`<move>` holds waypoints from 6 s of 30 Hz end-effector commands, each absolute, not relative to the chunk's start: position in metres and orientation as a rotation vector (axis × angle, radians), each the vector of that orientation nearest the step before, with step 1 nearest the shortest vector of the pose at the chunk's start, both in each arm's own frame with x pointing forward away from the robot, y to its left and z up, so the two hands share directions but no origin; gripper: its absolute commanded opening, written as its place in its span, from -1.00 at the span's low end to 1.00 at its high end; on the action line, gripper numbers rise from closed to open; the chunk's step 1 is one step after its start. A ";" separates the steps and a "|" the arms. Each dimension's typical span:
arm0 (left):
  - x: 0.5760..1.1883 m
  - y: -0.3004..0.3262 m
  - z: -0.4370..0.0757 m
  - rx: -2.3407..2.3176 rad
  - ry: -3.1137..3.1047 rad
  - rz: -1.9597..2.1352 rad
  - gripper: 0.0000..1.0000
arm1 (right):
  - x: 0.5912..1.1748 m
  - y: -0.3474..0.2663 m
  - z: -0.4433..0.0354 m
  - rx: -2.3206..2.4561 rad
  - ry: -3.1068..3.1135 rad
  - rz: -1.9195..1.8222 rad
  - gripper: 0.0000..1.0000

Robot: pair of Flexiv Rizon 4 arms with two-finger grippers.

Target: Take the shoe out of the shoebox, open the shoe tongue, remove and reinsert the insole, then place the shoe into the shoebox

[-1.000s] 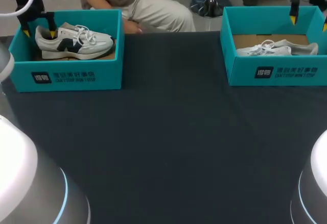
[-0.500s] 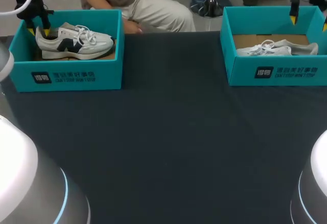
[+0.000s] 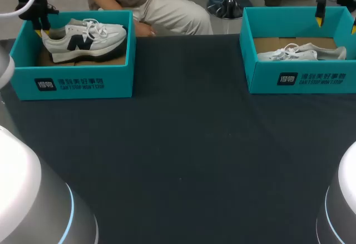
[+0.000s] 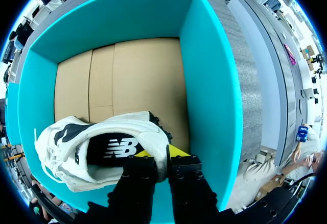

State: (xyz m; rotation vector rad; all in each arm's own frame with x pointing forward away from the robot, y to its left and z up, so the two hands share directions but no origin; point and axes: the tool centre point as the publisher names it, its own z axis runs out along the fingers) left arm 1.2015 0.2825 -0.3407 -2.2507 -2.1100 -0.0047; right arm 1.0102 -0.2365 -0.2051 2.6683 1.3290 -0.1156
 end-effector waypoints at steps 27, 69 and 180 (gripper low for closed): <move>1.172 0.300 -0.185 -2.363 -2.158 -0.103 -1.00 | 1.010 -0.237 -0.205 2.669 1.330 -0.113 1.00; 1.177 0.306 -0.093 -2.402 -2.167 -0.294 -1.00 | 1.010 -0.237 -0.205 2.669 1.330 -0.113 1.00; 0.801 -0.067 -0.094 -2.651 -1.761 -0.135 -1.00 | 1.010 -0.237 -0.205 2.669 1.330 -0.113 1.00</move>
